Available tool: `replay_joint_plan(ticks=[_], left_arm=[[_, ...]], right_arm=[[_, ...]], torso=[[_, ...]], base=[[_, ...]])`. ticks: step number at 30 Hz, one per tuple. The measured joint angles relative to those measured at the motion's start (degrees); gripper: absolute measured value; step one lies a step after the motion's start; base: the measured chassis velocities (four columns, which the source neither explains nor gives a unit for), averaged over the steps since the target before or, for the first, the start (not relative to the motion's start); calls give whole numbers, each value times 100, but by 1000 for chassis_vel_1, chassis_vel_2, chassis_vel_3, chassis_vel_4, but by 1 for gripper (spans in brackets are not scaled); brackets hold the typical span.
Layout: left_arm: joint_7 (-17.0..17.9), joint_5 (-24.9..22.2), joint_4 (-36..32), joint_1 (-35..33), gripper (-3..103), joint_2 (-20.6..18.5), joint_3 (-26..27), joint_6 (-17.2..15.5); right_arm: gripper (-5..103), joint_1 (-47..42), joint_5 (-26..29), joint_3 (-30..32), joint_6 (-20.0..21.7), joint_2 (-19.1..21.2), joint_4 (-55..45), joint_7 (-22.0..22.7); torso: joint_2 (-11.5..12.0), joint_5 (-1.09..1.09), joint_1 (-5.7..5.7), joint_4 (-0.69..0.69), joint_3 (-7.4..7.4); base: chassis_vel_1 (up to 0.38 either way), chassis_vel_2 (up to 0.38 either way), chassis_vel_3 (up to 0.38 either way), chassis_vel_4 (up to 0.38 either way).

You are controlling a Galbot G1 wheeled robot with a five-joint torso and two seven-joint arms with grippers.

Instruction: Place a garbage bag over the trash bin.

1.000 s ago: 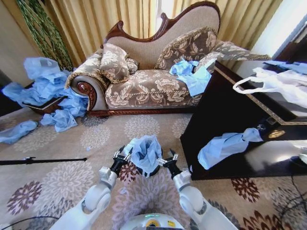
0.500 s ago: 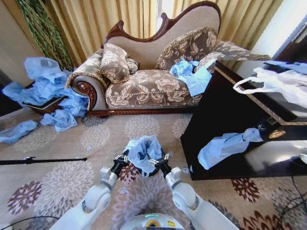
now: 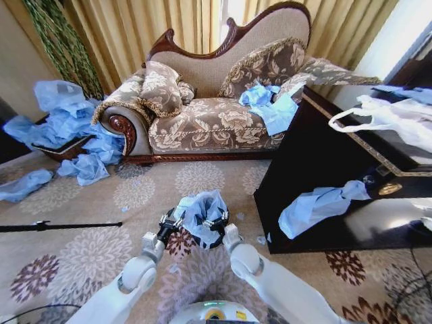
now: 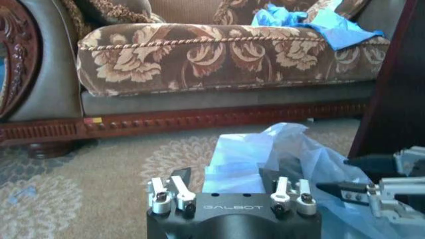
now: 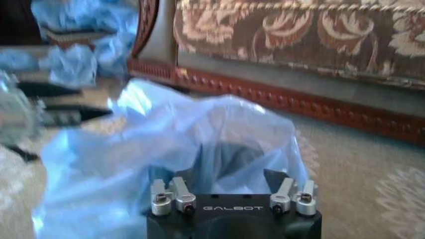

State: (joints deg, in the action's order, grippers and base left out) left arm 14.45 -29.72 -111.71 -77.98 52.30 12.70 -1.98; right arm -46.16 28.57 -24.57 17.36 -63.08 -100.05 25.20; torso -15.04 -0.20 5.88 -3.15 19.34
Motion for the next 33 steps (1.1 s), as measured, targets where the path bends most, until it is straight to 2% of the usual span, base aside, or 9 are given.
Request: replay_joint_plan(ticks=[1, 4, 7, 8, 14, 21, 24, 27, 33], left_arm=[[0, 0, 0, 0, 71, 0, 0, 0], [-17, -4, 40, 28, 88, 2, 7, 34], [-25, -5, 86, 53, 93, 16, 8, 75], [-26, -5, 107, 62, 99, 28, 8, 100], [-37, -10, 108, 60, 100, 37, 14, 127], [-108, -15, 150, 97, 100, 41, -35, 142], [-113, -25, 184, 148, 100, 53, -58, 148], [-113, -33, 190, 156, 100, 52, -57, 151], [-112, -35, 212, 118, 100, 49, -46, 195]], right_arm=[[70, 0, 0, 0, 0, 0, 0, 0], [65, -22, 19, -20, 245, 103, -31, 1], [60, -39, 29, -62, 369, 147, -89, 10], [62, -35, 68, -88, 467, 154, -118, 42], [68, 106, 286, -183, 614, 119, -111, 93], [41, 409, 718, -298, 737, 95, -38, 220], [25, 417, 824, -305, 754, 125, -38, 257], [20, 369, 860, -288, 754, 131, -38, 275], [1, 246, 863, -217, 660, 122, -42, 302]], torso=[[0, 0, 0, 0, 0], [0, -1, 0, -3, 0], [0, 0, 0, -2, -1], [0, -1, 0, -2, -1], [0, 0, 0, -1, -1], [0, 0, 0, -1, -1], [0, 0, 0, -1, -1], [0, 0, 0, -2, -1], [0, 0, 0, -1, -1]], base=[[0, 0, 0, 0], [0, 0, 0, 0], [0, 0, 0, 0], [0, 0, 0, 0], [0, 0, 0, 0], [0, 0, 0, 0], [0, 0, 0, 0], [0, 0, 0, 0], [0, 0, 0, 0]])
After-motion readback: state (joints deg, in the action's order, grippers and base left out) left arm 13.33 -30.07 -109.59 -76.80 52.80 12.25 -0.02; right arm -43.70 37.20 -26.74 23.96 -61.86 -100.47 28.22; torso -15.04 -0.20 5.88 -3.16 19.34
